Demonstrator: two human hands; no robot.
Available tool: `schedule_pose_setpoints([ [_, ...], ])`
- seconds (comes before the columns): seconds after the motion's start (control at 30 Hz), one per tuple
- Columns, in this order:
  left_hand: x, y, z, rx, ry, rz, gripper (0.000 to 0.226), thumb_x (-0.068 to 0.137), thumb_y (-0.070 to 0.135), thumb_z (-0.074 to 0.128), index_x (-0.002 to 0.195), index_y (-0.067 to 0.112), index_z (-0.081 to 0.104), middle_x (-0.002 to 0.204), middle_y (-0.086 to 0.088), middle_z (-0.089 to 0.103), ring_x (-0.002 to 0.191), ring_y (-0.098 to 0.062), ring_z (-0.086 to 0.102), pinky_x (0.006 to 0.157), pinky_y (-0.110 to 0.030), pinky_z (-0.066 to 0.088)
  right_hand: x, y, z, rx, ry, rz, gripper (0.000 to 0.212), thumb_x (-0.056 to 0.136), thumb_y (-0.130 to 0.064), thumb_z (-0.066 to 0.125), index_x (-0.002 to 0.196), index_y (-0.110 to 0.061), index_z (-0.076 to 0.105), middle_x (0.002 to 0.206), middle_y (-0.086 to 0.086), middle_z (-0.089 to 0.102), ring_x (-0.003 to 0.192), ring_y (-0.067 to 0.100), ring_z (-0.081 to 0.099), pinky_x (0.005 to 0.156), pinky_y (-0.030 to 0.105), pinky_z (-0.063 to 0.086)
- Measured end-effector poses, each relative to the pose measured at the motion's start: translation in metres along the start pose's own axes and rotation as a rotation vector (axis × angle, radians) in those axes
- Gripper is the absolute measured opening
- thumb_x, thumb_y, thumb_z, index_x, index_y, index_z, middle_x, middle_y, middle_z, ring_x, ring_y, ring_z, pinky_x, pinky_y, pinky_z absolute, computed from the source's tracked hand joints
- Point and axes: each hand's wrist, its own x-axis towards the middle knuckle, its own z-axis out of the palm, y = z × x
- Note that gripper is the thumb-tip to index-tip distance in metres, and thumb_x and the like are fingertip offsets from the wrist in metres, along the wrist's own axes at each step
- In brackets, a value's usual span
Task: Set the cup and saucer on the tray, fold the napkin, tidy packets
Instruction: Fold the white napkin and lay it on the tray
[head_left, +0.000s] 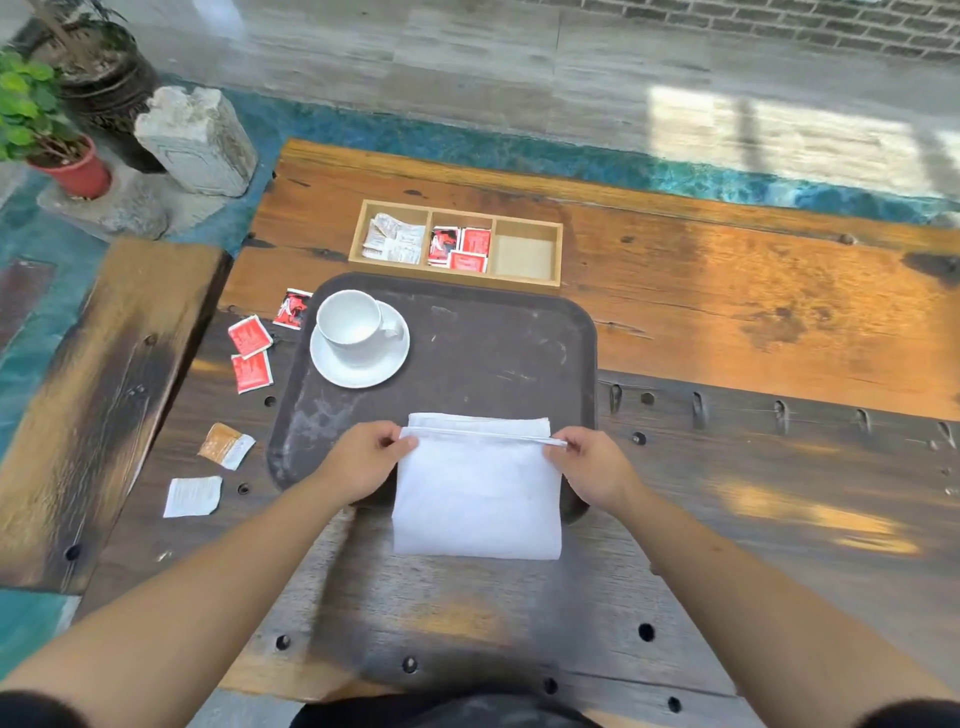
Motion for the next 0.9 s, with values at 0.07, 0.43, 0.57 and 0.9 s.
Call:
schedule_pose_setpoints([
  [0.07,0.011,-0.001,0.001,0.048,0.017,-0.015,0.044,0.093,0.036,0.061,0.064,0.008,0.044,0.064,-0.005,0.050,0.063,-0.021,0.050,0.069,-0.042,0.049,0.012,-0.001,0.003,-0.027,0.007,0.027,0.018,0.092,-0.024,0.058,0.074,-0.021,0.061,0.061,-0.009,0.051,0.060,0.011,0.048,0.059,0.029,0.037],
  [0.43,0.039,-0.007,0.018,0.150,0.160,-0.152,0.030,0.090,0.043,0.061,0.073,0.018,0.061,0.072,0.005,0.064,0.078,-0.021,0.062,0.068,-0.030,0.042,0.049,0.002,0.017,-0.175,0.108,0.164,0.033,0.088,-0.032,0.056,0.062,-0.019,0.039,0.060,-0.003,0.047,0.065,0.023,0.048,0.053,0.030,0.034],
  [0.57,0.036,-0.006,0.022,0.177,0.228,-0.179,0.024,0.088,0.046,0.061,0.078,0.024,0.059,0.071,0.009,0.064,0.078,-0.019,0.062,0.068,-0.031,0.045,0.049,0.003,0.018,-0.243,0.128,0.155,0.012,0.090,-0.030,0.053,0.087,-0.018,0.053,0.084,0.003,0.060,0.083,0.027,0.057,0.069,0.033,0.044],
  [0.9,-0.038,-0.014,0.029,0.608,0.055,0.654,0.022,0.090,0.040,0.061,0.101,0.021,0.062,0.099,0.004,0.063,0.093,-0.019,0.055,0.082,-0.038,0.051,-0.028,0.012,0.033,-0.497,0.014,-0.309,0.038,0.093,-0.040,0.055,0.124,-0.018,0.053,0.123,-0.001,0.054,0.115,0.019,0.048,0.092,0.033,0.047],
])
